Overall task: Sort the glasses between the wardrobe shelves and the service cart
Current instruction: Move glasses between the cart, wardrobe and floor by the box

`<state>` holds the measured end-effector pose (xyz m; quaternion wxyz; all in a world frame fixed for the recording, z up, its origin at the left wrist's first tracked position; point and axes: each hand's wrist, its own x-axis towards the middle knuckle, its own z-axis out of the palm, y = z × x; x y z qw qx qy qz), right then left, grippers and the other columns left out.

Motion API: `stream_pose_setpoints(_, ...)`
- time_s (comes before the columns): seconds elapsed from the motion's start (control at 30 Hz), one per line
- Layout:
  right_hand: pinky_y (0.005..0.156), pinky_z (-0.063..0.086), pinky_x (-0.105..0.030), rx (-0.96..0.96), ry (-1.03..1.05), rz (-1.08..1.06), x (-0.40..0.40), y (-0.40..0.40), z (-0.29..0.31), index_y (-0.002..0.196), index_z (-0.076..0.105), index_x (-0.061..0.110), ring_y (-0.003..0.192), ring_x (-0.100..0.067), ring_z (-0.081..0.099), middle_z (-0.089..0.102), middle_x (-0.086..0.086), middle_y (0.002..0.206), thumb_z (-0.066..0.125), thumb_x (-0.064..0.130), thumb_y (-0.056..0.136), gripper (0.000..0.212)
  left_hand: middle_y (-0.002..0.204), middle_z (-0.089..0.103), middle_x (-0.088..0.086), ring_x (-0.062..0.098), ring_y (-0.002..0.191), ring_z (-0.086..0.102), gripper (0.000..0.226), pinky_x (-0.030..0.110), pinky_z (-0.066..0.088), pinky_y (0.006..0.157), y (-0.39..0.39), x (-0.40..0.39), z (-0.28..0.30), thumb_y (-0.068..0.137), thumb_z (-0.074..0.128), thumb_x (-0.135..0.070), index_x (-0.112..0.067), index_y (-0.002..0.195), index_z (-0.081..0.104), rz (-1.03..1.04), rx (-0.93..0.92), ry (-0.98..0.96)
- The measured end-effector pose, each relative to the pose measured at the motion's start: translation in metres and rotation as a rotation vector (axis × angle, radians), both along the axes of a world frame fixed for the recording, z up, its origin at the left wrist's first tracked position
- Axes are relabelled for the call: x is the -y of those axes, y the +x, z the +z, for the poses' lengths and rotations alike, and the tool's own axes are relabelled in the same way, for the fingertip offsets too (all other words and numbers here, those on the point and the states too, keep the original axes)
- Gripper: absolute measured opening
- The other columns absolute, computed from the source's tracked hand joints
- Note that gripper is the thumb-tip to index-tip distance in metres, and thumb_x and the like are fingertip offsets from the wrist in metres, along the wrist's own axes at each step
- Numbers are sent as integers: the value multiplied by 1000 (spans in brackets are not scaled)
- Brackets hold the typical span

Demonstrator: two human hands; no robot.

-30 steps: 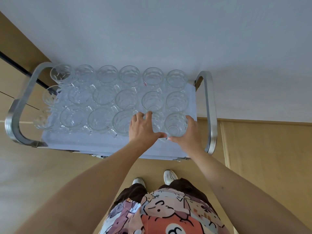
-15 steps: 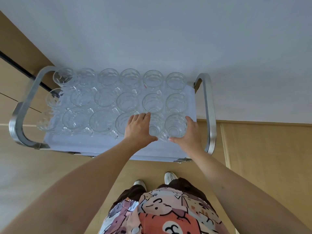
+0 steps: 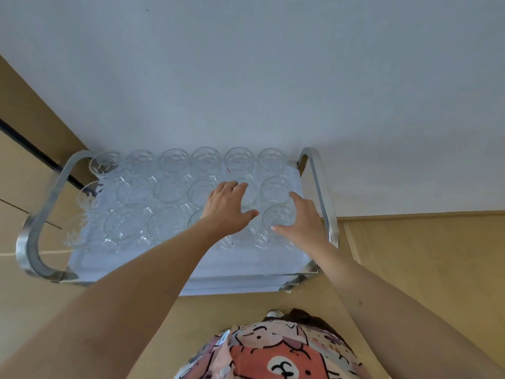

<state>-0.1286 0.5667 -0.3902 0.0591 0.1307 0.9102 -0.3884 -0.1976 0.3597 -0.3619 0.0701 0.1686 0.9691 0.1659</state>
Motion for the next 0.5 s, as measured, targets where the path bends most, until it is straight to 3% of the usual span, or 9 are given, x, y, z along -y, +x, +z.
stream_pose_setpoints(0.2,104,35,-30,-77,62,-92,-7,14,29,154,31,32,139,-22,40,38,-2,149,80,47,80,90,154,41,8,30,146,28,80,47,28,119,-12,-4,30,88,64,-58,-19,153,37,-62,-69,30)
stream_pose_setpoints(0.37,111,39,-38,-119,96,-196,-31,39,47,156,29,31,137,-25,41,38,-4,148,77,46,82,89,154,42,9,31,145,29,78,48,28,118,-7,-41,51,89,62,-57,-18,152,38,-234,-118,42)
stream_pose_setpoints(0.5,111,37,-37,-152,122,-338,-59,62,61,156,30,31,139,-23,39,37,-4,152,76,48,82,89,151,45,9,31,144,32,75,47,29,118,7,-88,72,90,64,-54,-16,150,41,-374,-175,49)
